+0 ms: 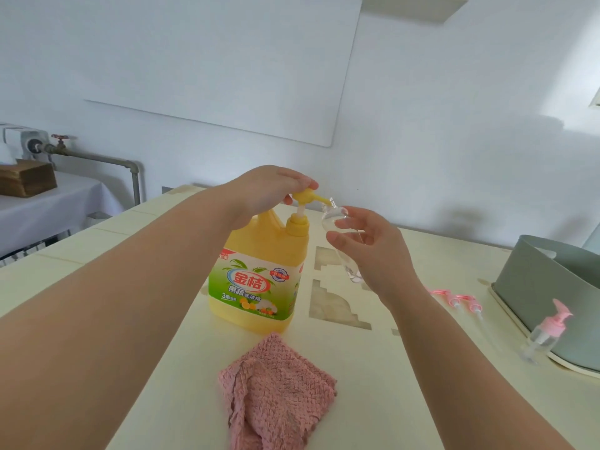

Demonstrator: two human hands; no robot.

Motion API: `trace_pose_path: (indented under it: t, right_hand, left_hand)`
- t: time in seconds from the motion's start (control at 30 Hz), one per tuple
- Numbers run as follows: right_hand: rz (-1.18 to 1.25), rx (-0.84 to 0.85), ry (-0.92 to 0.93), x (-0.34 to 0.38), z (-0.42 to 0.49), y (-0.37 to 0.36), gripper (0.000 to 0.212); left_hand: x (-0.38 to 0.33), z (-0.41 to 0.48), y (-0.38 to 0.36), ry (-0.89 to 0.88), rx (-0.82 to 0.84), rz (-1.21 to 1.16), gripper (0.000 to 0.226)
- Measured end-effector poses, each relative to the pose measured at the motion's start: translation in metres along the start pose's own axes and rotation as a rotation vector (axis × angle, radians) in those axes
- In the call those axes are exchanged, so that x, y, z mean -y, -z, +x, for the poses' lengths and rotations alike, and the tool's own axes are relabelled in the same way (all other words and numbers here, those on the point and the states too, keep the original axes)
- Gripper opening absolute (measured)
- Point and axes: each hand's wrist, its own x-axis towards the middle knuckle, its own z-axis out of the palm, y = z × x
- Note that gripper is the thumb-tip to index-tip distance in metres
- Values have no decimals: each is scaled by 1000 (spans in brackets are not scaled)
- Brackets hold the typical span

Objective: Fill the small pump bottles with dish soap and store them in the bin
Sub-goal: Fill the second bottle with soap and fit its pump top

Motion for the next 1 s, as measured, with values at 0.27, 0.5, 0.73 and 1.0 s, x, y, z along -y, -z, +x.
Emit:
trace_pose_path:
  t: [0.27, 0.5, 0.73, 1.0]
  right_hand:
    - [-33, -20, 10, -3, 2, 1, 40]
    - [-2, -19, 9, -11, 0, -1, 40]
    - [-20, -25, 1, -13, -2, -1, 43]
    - [-28, -29, 2, -7, 1, -2, 42]
  left_hand:
    - [10, 7, -16, -67, -158, 42, 18]
    - [16, 10, -27, -63, -180, 184, 16]
    - [14, 7, -32, -72, -201, 277, 23]
    - [10, 6, -18, -53, -89, 60, 21]
